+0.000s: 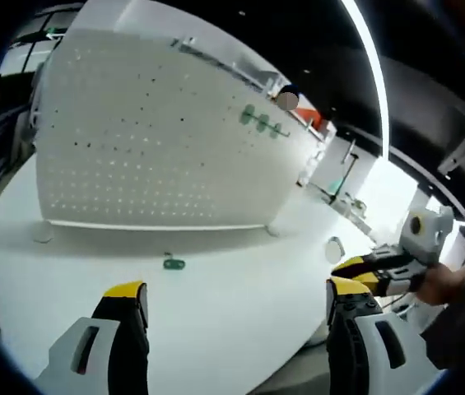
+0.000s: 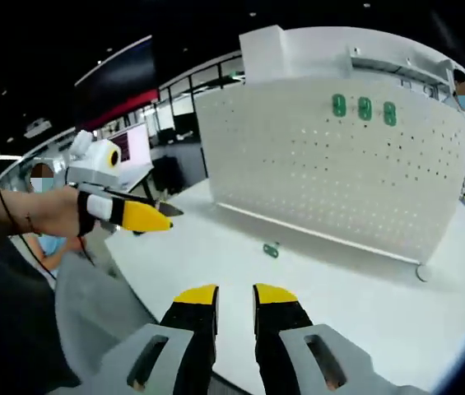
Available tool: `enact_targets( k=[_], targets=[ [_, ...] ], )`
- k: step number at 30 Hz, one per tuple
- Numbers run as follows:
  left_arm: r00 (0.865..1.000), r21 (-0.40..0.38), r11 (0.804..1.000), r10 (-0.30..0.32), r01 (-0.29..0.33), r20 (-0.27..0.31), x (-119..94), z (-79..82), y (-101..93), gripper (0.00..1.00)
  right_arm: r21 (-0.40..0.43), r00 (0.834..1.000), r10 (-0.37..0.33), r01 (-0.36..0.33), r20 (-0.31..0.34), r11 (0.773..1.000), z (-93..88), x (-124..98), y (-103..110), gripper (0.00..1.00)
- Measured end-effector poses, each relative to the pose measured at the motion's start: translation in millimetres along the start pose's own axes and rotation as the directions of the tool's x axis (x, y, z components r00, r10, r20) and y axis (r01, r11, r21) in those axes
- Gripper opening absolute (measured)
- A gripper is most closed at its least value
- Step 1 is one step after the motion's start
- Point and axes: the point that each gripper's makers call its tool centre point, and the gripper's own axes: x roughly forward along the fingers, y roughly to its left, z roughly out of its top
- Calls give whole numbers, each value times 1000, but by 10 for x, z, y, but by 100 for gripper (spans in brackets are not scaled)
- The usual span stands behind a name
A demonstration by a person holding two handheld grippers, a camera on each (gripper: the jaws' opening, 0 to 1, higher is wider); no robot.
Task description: Insert the hook assembly into the mounting plate slot until the hook locks in place.
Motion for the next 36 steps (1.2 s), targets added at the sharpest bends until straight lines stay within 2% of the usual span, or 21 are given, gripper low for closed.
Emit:
enact_targets(
  k=[7,14,23,30,36],
  targets=[
    [1000,7,1000,-3,3,-18,355,-41,174,88,5,1000,-14,14,-20,1000,-25,18,-150,15],
    [997,-2,1000,-20,20,-76,721,-233,294,86,4,999,-19,20,-46,1000,-79,63,-269,14],
    [994,4,1000,-25,25,-102,1108,-273,460,84,29,997,-55,57,-60,998,-113,59,-434,14],
    [994,6,999,39,-38,-99,1334,-300,625,83,60,994,-69,74,-81,995,-215,88,-527,14],
    [989,22,996,85,-83,-124,1510,-413,768,75,82,993,-76,84,-91,993,-267,118,-592,13]
  ],
)
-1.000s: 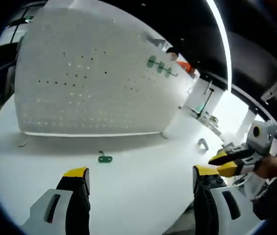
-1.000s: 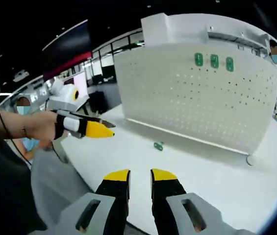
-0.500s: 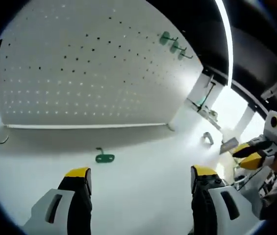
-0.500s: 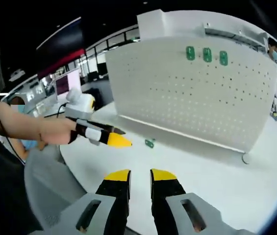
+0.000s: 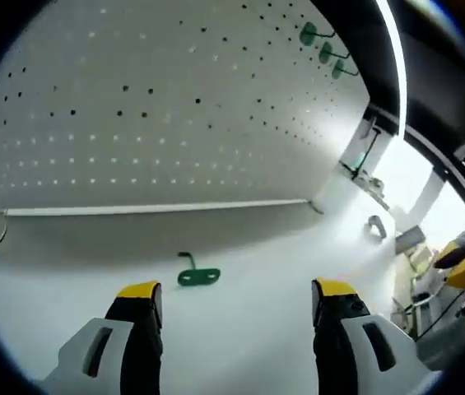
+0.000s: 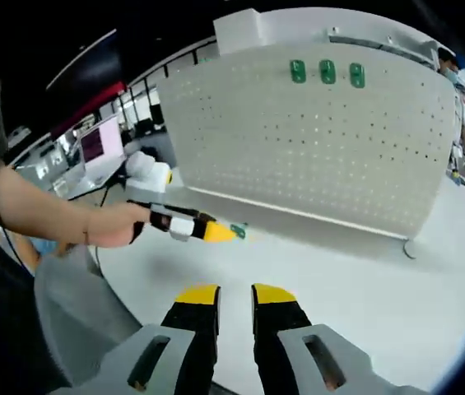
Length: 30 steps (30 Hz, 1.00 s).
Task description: Insert the hook assembly into the mounting plate slot until the hook locks in place.
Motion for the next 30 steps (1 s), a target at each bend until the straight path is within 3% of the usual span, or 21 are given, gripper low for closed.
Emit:
enact_targets(
  k=[5,13,30],
  targets=[
    [1000,-27,999,18,-18,6,137,-2,39,74,16,1000,-15,15,-2,1000,-13,13,-72,13],
    [995,13,995,103,-103,6,273,-28,175,74,31,1000,-21,22,-13,999,-34,89,-132,13],
    [986,66,984,167,-164,-31,401,-55,275,45,48,1000,-21,22,-22,999,-87,164,-168,12]
  ],
)
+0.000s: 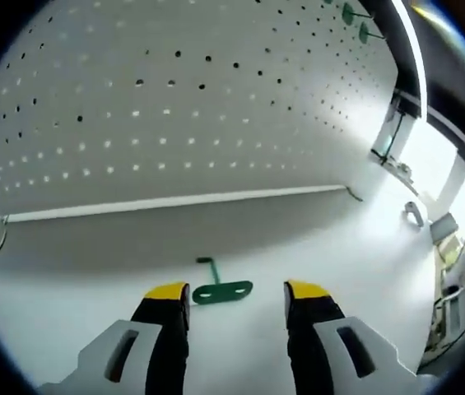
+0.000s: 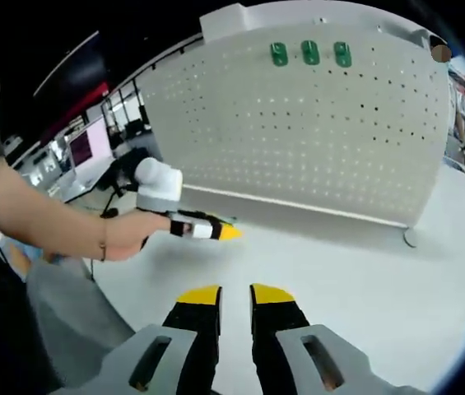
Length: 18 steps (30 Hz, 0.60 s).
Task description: Insert the hook assembly into the mounting plate slot until the hook locks in place.
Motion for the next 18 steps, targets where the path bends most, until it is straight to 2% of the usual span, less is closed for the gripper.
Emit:
enact_targets(
  k=[7,12,18],
  targets=[
    [999,-1,999,32,-32,-20,17,7,103,34,-6,1000,2,-2,5,1000,20,18,-3,11],
    [998,8,999,44,-43,-34,22,4,139,30,-10,1000,7,-7,2,1000,15,21,13,11],
    [998,7,999,44,-44,-45,19,-1,151,30,-13,1000,9,-9,-1,1000,8,28,11,11]
  ],
)
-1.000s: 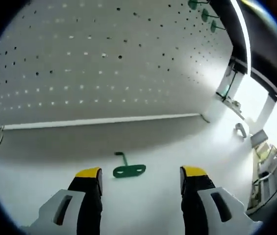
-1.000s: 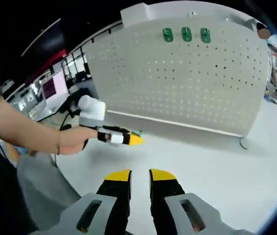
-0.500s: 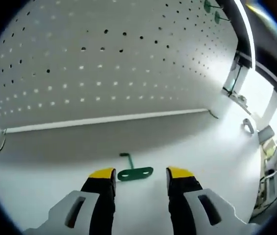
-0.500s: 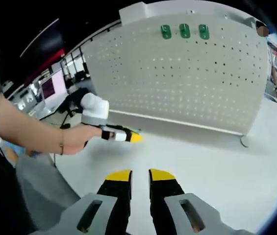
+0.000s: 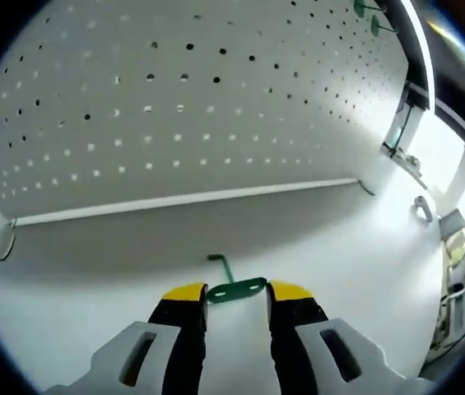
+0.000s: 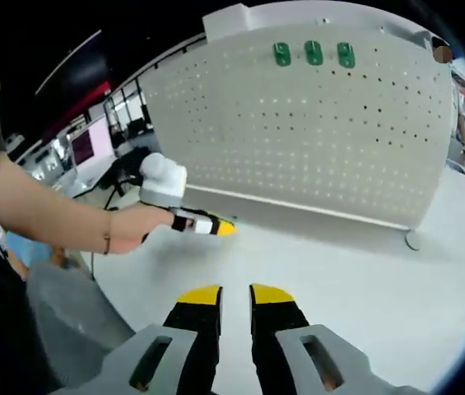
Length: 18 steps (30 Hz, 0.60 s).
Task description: Insert the hook assembly into the mounting plate slot until the hook locks in place.
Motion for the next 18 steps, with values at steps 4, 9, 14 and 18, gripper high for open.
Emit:
enact_targets(
  k=[4,9,14,18],
  targets=[
    [1000,8,1000,-4,5,-9,-11,-11,23,30,-1,1000,4,-4,1,1000,7,10,16,11],
    [1000,23,1000,-12,13,-18,-38,-35,23,30,-6,1000,14,-14,-2,1000,0,34,49,11],
    [1000,46,999,-16,17,-25,-65,-57,28,30,-9,1000,16,-16,1,1000,10,38,58,11],
    [1000,57,998,-16,17,-18,-110,-61,38,29,-11,1000,16,-16,-3,1000,-9,40,59,11]
  ],
)
